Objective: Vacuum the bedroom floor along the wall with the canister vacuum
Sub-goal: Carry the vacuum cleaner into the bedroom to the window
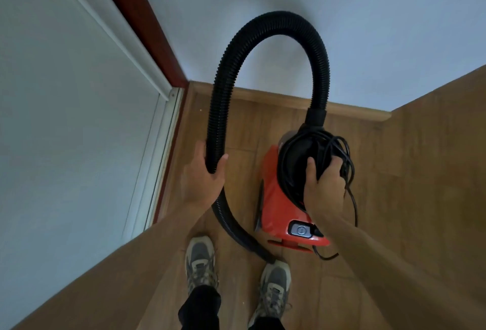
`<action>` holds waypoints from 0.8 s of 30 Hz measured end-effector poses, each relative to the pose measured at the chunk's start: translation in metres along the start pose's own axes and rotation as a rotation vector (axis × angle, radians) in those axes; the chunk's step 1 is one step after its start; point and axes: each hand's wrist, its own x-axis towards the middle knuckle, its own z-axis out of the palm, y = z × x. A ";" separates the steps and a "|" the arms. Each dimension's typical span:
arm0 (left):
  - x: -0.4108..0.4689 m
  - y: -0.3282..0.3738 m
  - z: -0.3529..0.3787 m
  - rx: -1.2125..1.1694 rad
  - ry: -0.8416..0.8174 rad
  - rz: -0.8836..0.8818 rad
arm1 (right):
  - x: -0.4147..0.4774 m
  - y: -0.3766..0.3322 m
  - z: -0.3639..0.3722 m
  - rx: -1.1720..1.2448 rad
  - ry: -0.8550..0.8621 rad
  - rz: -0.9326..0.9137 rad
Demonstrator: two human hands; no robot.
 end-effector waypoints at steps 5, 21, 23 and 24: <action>-0.001 0.058 -0.010 -0.021 -0.025 0.076 | -0.010 -0.018 -0.052 0.001 0.001 -0.004; -0.003 0.199 -0.002 0.017 -0.328 0.316 | -0.036 -0.049 -0.191 -0.012 0.300 0.151; -0.003 0.226 -0.003 0.019 -0.353 0.356 | -0.044 -0.058 -0.216 -0.005 0.343 0.181; -0.004 0.242 -0.005 0.008 -0.366 0.379 | -0.048 -0.063 -0.229 -0.004 0.367 0.191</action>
